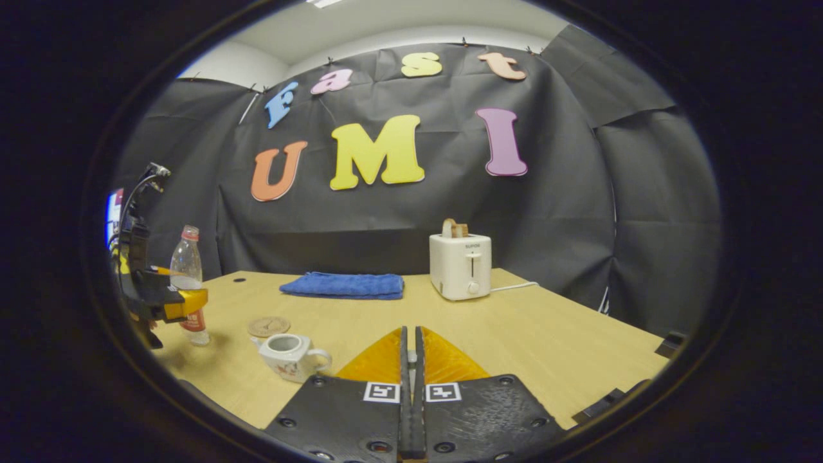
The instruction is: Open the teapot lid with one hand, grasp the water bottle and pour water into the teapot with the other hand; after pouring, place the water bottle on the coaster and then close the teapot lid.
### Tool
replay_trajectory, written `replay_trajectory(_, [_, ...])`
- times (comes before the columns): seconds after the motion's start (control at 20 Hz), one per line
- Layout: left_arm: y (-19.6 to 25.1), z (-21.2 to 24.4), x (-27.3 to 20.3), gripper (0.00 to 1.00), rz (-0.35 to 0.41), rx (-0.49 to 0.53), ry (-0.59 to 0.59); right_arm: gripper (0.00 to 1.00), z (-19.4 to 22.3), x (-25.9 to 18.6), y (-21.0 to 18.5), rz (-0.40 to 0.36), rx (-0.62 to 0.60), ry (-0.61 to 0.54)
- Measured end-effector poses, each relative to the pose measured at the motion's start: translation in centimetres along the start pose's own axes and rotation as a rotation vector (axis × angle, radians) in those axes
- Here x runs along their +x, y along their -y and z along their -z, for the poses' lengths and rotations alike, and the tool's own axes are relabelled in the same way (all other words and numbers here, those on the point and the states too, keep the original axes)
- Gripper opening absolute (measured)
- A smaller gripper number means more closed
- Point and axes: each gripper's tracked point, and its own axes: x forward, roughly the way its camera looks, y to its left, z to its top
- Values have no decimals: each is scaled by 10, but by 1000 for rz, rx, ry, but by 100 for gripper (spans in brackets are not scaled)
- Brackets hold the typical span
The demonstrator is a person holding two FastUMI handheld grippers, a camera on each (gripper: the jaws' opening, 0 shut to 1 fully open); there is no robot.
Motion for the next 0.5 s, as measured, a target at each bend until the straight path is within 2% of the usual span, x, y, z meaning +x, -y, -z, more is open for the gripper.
replay_trajectory(0.2, [15,-7,-7,75,-1,179,-9,0,7,-3,17,17,9,-17])
replay_trajectory(0.35, [24,-19,-14,74,-13,367,17,0,8,-4,23,-3,56,-38])
replay_trajectory(0.5, [37,-22,-15,74,-19,549,24,0,11,-1,37,25,57,-46])
